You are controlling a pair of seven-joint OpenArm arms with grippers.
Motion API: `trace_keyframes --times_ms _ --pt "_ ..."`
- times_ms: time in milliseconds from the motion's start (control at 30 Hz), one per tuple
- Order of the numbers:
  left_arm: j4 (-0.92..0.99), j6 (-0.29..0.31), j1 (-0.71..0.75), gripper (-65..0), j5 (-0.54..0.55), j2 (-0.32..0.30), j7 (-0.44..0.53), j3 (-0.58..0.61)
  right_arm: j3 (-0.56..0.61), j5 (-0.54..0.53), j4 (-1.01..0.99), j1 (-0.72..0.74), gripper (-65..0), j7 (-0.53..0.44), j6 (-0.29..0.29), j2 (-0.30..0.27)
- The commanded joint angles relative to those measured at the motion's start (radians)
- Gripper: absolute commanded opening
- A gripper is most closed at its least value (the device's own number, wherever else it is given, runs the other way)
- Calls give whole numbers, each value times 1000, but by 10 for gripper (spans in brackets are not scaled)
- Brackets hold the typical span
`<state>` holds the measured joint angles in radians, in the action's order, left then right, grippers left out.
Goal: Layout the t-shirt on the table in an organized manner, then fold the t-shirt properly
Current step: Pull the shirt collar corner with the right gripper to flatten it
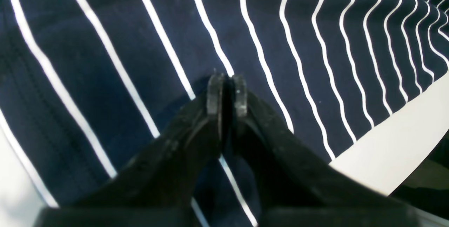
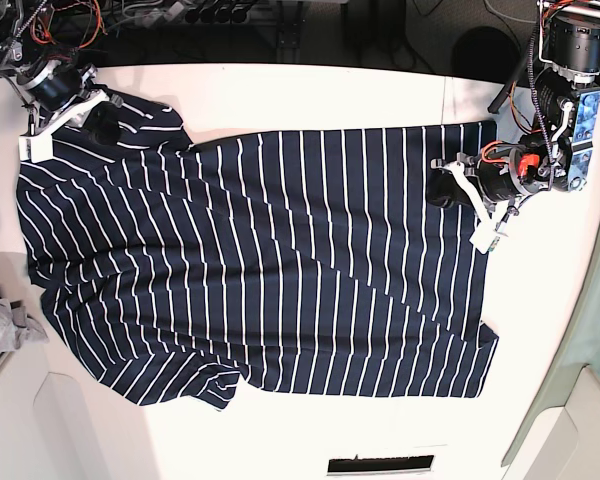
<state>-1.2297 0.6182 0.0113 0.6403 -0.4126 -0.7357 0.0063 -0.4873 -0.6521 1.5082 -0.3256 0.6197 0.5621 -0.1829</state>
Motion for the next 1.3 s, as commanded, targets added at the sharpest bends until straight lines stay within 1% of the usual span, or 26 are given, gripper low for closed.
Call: trace_keyframes --times_ms 0,133,300,400,467,533,567,633,700,767,833,900,933,1000,1067,1133,1267 --pt "-5 -5 -5 -578 -24 -11 -23 -1 -3 -38 24 -27 -650 -13 11 -13" --pt "-5 -5 -2 -578 -33 -12 -24 -1 -3 -100 94 -121 -650 -5 15 -8" --pt "-5 -5 -3 -578 -30 -11 -24 -1 -3 -135 182 -221 -650 62 19 21" --pt "-5 -5 -3 -578 -27 -11 -24 -1 -11 -171 209 -258 -650 47 19 20" --pt "-5 -5 -3 -578 -27 -12 -25 -1 -31 -170 227 -256 -650 5 19 20" --pt "-6 -3 -2 -578 -13 -21 -37 -1 -63 -158 237 -222 -650 -49 19 20" --pt "-11 9 -2 -578 15 -29 -42 -1 -81 -140 237 -193 -650 -67 19 20" --pt "-49 44 6 -578 84 -58 -38 -1 -111 -74 235 -117 -650 -83 18 19" --pt "-110 48 8 -578 112 -86 -27 -1 -124 5 226 -35 -650 -85 17 12" --pt "-165 48 2 -578 99 -95 -18 -1 -123 79 192 52 -650 -106 10 -1" --pt "-181 48 -6 -578 88 -84 -11 -1 -122 132 124 143 -650 -124 8 -20" --pt "-175 36 -9 -578 53 -65 -12 -1 -116 177 22 229 -650 -131 7 -48" --pt "-167 18 -7 -578 31 -56 -13 -1 -111 197 -38 268 -650 -131 6 -64" --pt "-135 11 -3 -578 -4 -47 -12 -1 -99 228 -164 335 -650 -137 6 -96" --pt "-93 11 -3 -578 -9 -45 -10 -1 -90 254 -285 384 -650 -175 6 -128" --pt "-60 14 -2 -578 -8 -45 -10 -1 -89 256 -381 418 -650 -183 6 -159" --pt "-51 31 12 -578 -6 -45 -17 -1 -89 253 -455 409 -650 -181 7 -203"
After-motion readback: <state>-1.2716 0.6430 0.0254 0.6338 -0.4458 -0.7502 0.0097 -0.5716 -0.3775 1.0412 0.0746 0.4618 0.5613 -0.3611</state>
